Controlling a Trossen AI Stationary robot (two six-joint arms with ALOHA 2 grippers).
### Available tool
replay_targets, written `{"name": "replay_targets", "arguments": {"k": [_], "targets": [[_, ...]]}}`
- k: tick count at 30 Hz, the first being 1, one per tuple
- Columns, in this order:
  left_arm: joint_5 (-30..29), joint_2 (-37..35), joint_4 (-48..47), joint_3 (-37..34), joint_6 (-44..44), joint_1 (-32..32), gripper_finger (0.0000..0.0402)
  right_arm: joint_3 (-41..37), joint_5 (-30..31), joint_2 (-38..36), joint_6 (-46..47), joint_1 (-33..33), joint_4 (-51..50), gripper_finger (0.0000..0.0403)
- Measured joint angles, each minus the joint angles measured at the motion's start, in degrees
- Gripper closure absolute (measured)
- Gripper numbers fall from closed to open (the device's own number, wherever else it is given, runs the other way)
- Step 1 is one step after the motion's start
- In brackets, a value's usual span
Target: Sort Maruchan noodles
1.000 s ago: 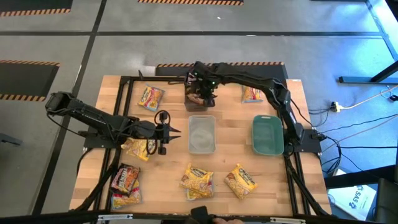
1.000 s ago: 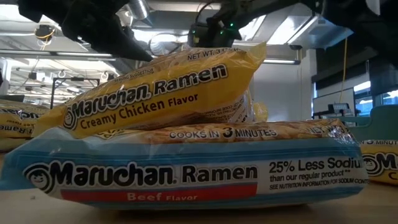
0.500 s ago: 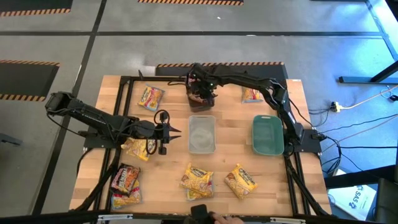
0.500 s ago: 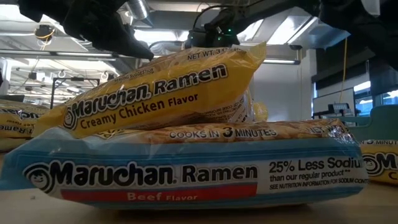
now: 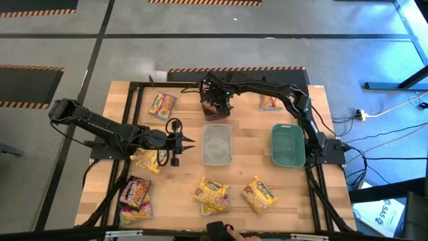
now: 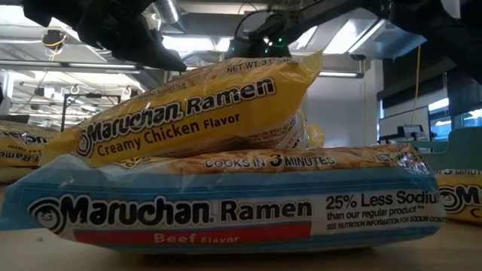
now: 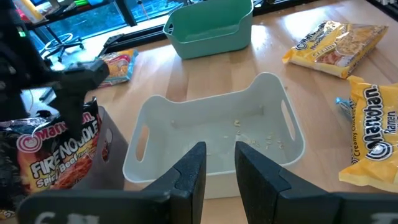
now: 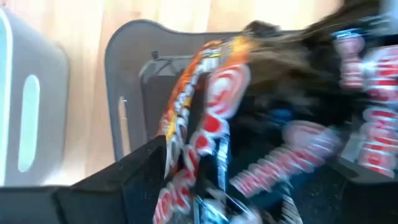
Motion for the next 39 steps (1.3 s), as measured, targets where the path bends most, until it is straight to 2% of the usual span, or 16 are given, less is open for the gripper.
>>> {"name": "replay_targets", "arguments": {"k": [6, 12, 20, 26, 29, 36, 39], "targets": [[0.0, 0.0, 0.3, 0.0, 0.0, 0.0, 0.0323, 3.8, 0.8, -0.6, -0.1, 0.7, -2.4, 0.0115], [0.3, 0.0, 0.3, 0.0, -0.2, 0.0, 0.0323, 6.4, -0.2, -0.6, 2.8, 1.1, -6.7, 0.0142], [0.3, 0.0, 0.3, 0.0, -0.4, 0.0, 0.0323, 4.8, 1.5, -0.2, 12.7, 0.4, -7.9, 0.0177], [0.0, 0.0, 0.6, 0.0, -0.4, 0.0, 0.0323, -0.1, 2.9, -0.1, 14.2, 0.7, -5.0, 0.0197], [0.0, 0.0, 1.5, 0.0, 0.0, 0.0, 0.0323, -0.5, 3.3, 0.0, 14.4, 0.7, -3.7, 0.0231], [0.0, 0.0, 1.6, 0.0, 1.5, 0.0, 0.0323, -0.4, 6.3, -0.3, 11.9, 0.7, -3.1, 0.0358], [0.1, 0.0, 1.5, 0.0, 1.4, -0.1, 0.0323, -0.4, 8.2, -0.9, 8.9, 1.3, -3.6, 0.0387]]}}
